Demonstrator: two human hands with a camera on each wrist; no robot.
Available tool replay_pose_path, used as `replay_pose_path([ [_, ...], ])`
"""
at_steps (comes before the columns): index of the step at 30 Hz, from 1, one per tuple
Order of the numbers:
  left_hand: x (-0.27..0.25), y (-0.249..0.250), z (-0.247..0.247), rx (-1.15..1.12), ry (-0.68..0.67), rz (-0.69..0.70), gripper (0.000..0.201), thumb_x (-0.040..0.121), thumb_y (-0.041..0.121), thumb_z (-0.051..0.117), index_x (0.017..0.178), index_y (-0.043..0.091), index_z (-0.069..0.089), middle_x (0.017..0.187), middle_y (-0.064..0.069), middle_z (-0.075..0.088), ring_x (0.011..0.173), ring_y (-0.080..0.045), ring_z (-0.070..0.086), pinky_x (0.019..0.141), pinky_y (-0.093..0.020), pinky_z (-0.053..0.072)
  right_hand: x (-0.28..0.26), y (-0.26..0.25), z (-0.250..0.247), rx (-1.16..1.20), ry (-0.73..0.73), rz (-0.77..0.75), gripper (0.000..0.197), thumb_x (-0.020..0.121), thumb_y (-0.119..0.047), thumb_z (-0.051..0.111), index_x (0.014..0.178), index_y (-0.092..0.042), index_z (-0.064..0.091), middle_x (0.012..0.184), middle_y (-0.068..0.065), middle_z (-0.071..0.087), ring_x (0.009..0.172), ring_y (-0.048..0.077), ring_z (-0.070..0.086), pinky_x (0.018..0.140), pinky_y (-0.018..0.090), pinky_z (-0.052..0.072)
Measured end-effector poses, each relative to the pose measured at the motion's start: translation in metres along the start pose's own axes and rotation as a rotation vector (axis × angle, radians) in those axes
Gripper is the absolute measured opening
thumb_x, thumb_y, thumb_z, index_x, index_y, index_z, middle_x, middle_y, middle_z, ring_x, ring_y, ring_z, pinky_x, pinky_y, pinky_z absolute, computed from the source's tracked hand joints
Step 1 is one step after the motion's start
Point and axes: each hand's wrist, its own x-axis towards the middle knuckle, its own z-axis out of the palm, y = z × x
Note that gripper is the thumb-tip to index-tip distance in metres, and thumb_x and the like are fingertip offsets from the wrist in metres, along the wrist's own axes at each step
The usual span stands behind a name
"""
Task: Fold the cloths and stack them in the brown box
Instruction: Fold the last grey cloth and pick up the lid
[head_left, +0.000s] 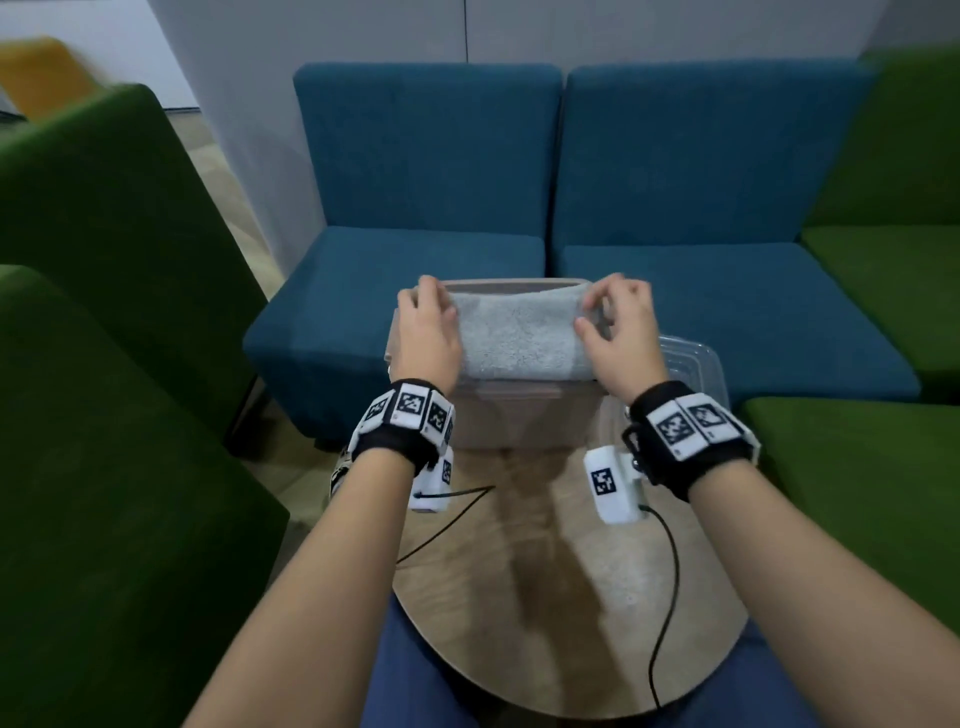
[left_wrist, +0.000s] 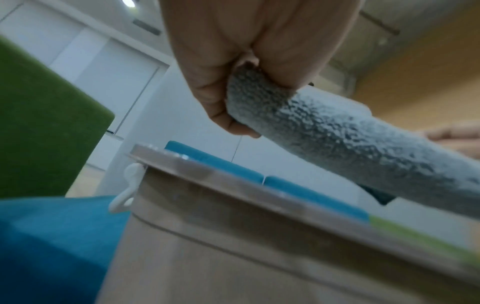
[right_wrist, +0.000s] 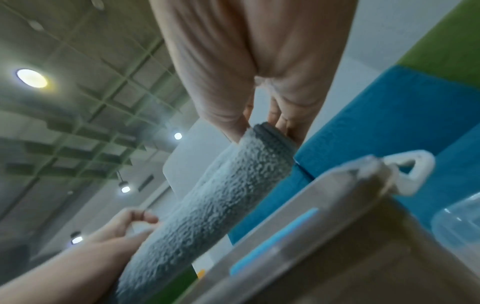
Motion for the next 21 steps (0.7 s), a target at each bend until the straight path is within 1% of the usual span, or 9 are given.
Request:
replay_pose_path([
  [2,0.006,-0.011,0.011,0.206,-0.150,-0.104,0.012,0.097,0.011,0.044,0.108,0.012,0.047,0.116,-0.010,0.045,0.087,-0.029,0.054,0.074,-0.042,0.049,0.004,0.010,0.017,-0.084,-0.083,0.030,0.017,0.085,0.006,0.055,0.085,-0.010,0.062,0.107,0.001,0.042,0.100,0.007,0.048,0.095,0.014,0.029],
  [5,0.006,-0.018,0.020,0.331,-0.280,-0.230,0.022,0.093,0.011,0.048,0.115,0.009,0.050,0.124,-0.011,0.045,0.105,-0.033,0.055,0.086,-0.045,0.049,0.005,0.020,0.032,-0.264,-0.185,0.064,0.020,0.084,0.006,0.050,0.085,-0.005,0.067,0.110,0.008,0.049,0.110,0.018,0.047,0.087,0.007,0.021],
  [6,0.005,-0.017,0.021,0.328,-0.270,-0.259,0.025,0.091,0.012,0.049,0.116,0.008,0.051,0.126,-0.011,0.046,0.109,-0.033,0.055,0.090,-0.047,0.047,0.006,0.021,0.036,-0.300,-0.223,0.076,0.019,0.084,0.003,0.050,0.086,-0.005,0.066,0.114,0.009,0.049,0.109,0.020,0.049,0.088,0.010,0.026],
  [9,0.002,-0.016,0.023,0.354,-0.203,-0.262,0.034,0.088,0.020,0.047,0.114,0.001,0.056,0.128,-0.011,0.048,0.119,-0.030,0.048,0.098,-0.047,0.043,0.007,0.018,0.042,-0.447,-0.391,0.117,0.011,0.089,-0.017,0.052,0.092,-0.012,0.061,0.125,0.006,0.046,0.111,0.026,0.052,0.094,0.033,0.042],
  [11,0.002,-0.016,0.024,0.398,-0.217,-0.208,0.046,0.084,0.031,0.048,0.115,-0.001,0.058,0.132,-0.011,0.047,0.125,-0.028,0.041,0.101,-0.045,0.041,0.006,0.015,0.044,-0.566,-0.464,0.117,0.013,0.089,-0.029,0.050,0.097,-0.019,0.054,0.132,0.002,0.044,0.120,0.027,0.044,0.094,0.040,0.037],
  [13,0.005,-0.017,0.024,0.494,-0.357,-0.202,0.070,0.083,0.047,0.050,0.134,-0.002,0.045,0.146,-0.013,0.036,0.136,-0.029,0.032,0.110,-0.042,0.033,0.005,0.013,0.044,-0.630,-0.495,0.080,0.015,0.086,-0.032,0.049,0.097,-0.023,0.046,0.130,-0.001,0.045,0.124,0.024,0.039,0.088,0.041,0.028],
  [15,0.008,-0.016,0.024,0.591,-0.538,-0.204,0.090,0.087,0.059,0.045,0.149,-0.001,0.020,0.159,-0.015,0.013,0.145,-0.029,0.016,0.117,-0.040,0.019,0.008,0.012,0.043,-0.656,-0.580,0.086,0.018,0.085,-0.035,0.049,0.096,-0.025,0.039,0.124,-0.003,0.046,0.127,0.021,0.036,0.086,0.041,0.024],
  [17,0.011,-0.017,0.025,0.623,-0.635,-0.216,0.091,0.092,0.060,0.040,0.151,-0.001,0.008,0.161,-0.015,-0.004,0.148,-0.029,0.006,0.118,-0.040,0.013,0.015,0.013,0.042,-0.659,-0.692,0.167,0.020,0.086,-0.038,0.050,0.098,-0.027,0.038,0.129,-0.005,0.044,0.136,0.020,0.029,0.094,0.043,0.025],
  [21,0.012,-0.017,0.025,0.621,-0.635,-0.236,0.076,0.091,0.036,0.047,0.149,-0.001,0.015,0.161,-0.015,-0.008,0.148,-0.029,0.002,0.118,-0.039,0.011,0.026,0.008,0.042,-0.660,-0.790,0.277,0.023,0.087,-0.037,0.056,0.101,-0.027,0.040,0.143,-0.004,0.037,0.147,0.021,0.014,0.112,0.045,0.018],
])
